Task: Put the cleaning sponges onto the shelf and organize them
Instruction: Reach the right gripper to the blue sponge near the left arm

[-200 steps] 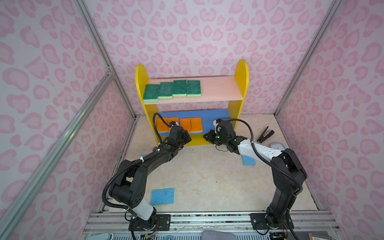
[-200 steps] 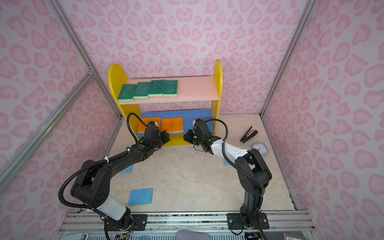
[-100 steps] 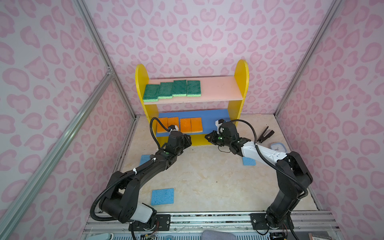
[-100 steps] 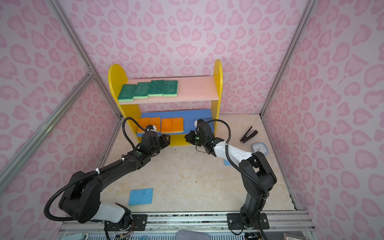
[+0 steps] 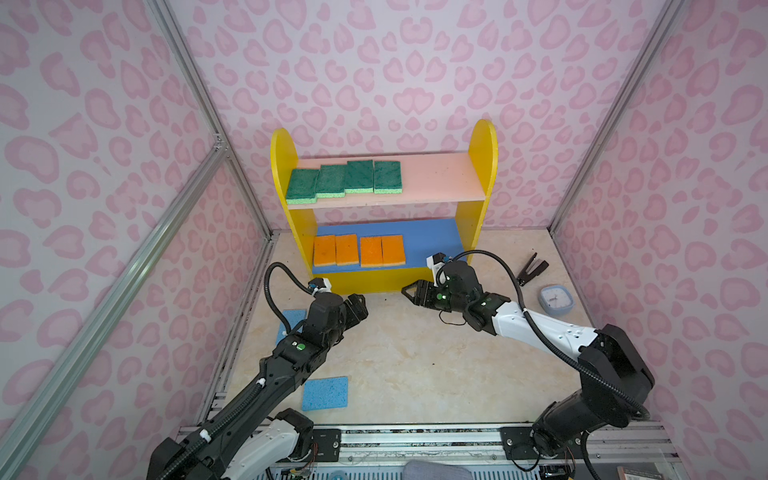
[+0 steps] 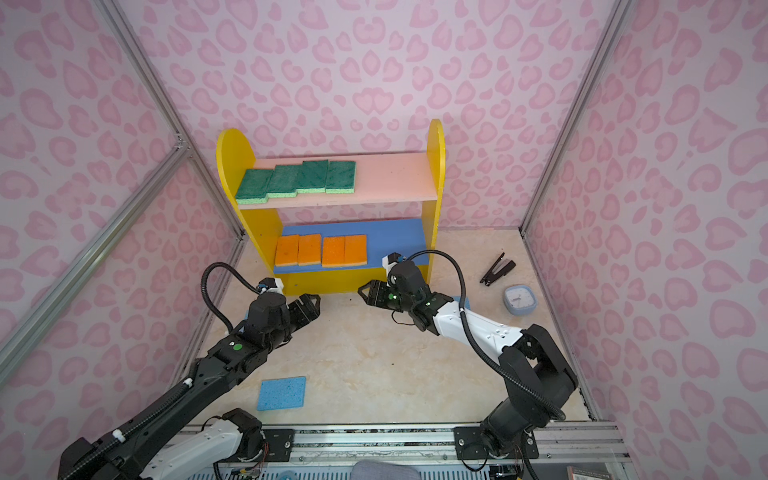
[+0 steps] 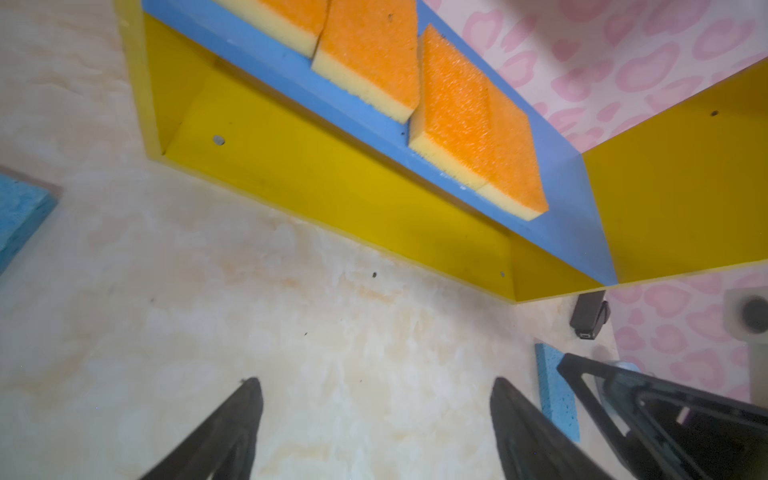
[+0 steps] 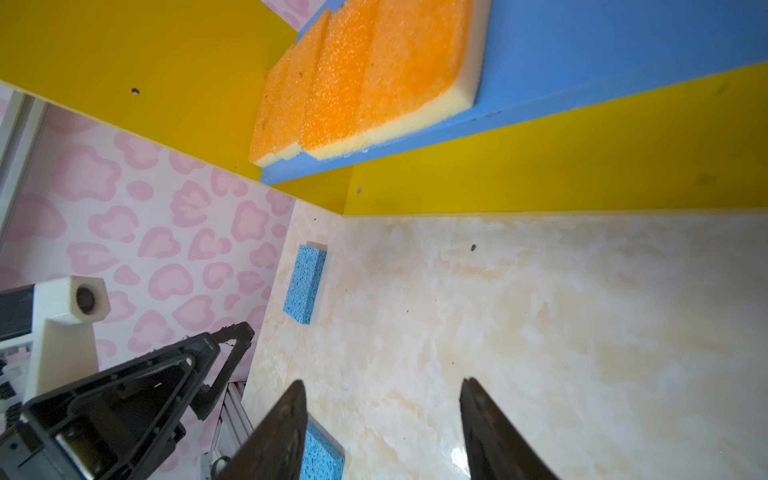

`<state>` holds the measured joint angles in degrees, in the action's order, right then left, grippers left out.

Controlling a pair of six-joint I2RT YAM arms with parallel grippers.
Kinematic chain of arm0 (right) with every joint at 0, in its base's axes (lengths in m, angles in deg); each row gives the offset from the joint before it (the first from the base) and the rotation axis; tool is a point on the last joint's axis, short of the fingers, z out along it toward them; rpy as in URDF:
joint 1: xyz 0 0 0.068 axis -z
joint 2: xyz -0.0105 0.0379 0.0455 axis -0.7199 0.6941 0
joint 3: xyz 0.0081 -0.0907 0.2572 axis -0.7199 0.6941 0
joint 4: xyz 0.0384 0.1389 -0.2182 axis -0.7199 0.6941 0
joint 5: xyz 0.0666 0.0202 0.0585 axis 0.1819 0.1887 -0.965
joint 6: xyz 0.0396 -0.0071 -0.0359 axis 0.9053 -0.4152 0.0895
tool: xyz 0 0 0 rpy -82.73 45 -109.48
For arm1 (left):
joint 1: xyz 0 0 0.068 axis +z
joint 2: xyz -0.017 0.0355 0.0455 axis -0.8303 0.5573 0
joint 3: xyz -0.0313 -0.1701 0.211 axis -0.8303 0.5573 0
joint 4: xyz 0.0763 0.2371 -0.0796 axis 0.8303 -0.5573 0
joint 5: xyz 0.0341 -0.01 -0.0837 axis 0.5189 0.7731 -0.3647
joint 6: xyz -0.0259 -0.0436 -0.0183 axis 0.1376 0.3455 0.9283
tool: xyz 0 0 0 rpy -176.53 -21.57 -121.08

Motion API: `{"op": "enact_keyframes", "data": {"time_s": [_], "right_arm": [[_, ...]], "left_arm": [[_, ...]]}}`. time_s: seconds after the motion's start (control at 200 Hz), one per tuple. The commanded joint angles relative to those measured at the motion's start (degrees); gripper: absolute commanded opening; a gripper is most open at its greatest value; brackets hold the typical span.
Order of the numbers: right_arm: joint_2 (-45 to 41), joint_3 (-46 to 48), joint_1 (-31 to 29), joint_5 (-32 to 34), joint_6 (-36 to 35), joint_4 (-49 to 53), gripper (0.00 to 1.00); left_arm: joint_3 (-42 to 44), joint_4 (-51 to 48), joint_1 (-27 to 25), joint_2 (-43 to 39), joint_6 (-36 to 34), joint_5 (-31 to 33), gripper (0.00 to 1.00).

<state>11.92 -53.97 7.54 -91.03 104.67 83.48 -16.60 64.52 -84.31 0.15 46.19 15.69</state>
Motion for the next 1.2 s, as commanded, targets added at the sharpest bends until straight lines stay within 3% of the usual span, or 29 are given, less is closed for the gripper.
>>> {"op": "enact_keyframes", "data": {"time_s": [0.0, 0.23, 0.395, 0.64, 1.195], "right_arm": [[-1.37, 2.19, -0.54, 0.74, -1.44, 0.88, 0.6], [1.94, 1.63, -8.22, -1.37, -5.71, 3.47, 0.6], [6.96, 3.43, -17.68, 0.73, -4.84, -3.05, 0.61], [17.13, -6.59, -28.01, 4.37, -9.66, 4.17, 0.63], [33.18, -24.53, -32.79, 7.26, -16.11, 16.9, 0.59]], "left_arm": [[0.22, -15.58, -0.03, -3.38, 3.2, 4.03, 0.87], [1.69, -28.31, -0.03, -12.18, 7.9, 10.61, 0.88], [-2.23, -31.36, 0.47, -17.59, 4.29, 11.12, 0.88], [-7.39, -36.59, 2.56, -21.43, 0.55, 9.84, 0.89], [-7.75, -37.82, 3.64, -25.09, -0.71, 8.54, 0.89]]}}
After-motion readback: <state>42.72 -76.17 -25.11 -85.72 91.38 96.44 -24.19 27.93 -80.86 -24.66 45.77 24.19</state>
